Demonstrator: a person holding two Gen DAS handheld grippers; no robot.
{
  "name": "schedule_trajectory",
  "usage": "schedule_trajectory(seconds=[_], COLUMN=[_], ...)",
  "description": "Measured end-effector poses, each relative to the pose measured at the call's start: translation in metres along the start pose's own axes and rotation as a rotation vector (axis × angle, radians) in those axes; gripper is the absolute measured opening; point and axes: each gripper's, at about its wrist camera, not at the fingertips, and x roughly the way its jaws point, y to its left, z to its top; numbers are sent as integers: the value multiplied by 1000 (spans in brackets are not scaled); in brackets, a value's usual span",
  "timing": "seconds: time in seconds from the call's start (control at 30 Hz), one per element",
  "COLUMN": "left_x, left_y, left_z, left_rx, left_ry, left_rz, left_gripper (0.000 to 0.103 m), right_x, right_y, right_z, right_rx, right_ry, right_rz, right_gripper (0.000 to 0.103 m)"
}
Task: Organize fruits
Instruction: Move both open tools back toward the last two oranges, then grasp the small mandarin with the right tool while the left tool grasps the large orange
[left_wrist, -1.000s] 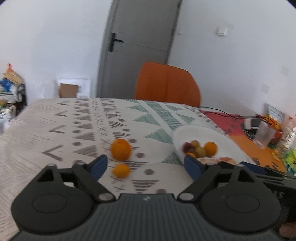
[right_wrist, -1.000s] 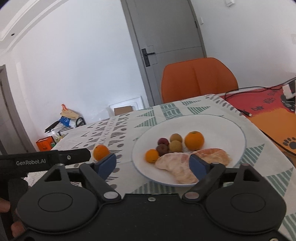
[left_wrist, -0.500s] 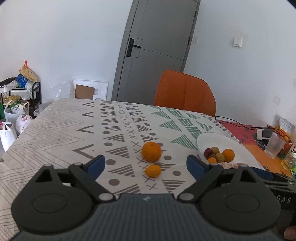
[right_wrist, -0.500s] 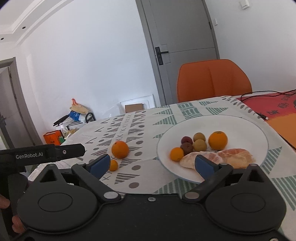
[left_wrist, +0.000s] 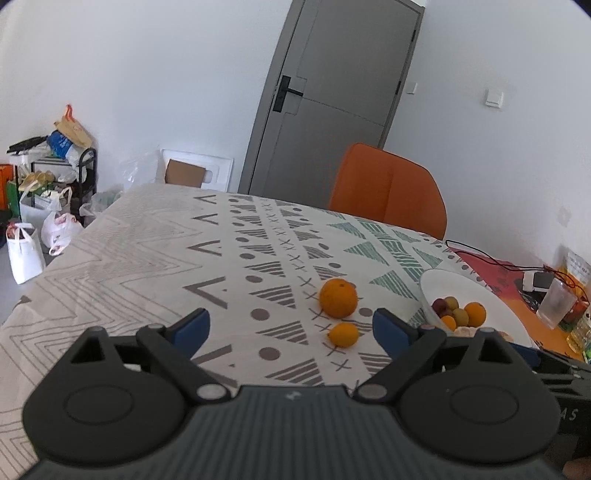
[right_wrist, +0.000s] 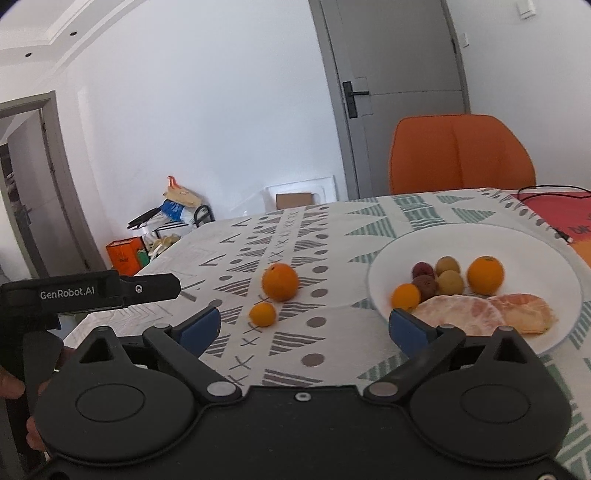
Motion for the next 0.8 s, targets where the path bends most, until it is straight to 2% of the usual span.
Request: schedule_trajectory(seconds=[0.1,0.33,0.57,0.63,0.8], left_x=[2,5,13,16,24], left_y=[9,24,40,43,48], left_z=[-1,3,7,8,12], left_rx=[-17,-26,-45,-43,-36], left_ry=[12,15,42,46,62], left_rz=[-6,9,25,28,31], left_gripper=[94,93,91,91,85], right_x=[8,33,58,64,79], right_y=[5,13,21,22,25], right_z=[1,6,11,12,15], right_rx=[-8,-8,-19,-21,-23], right_ry=[18,76,135,149,183], right_rz=[13,40,53,56,57], right_gripper=[95,77,70,64,58])
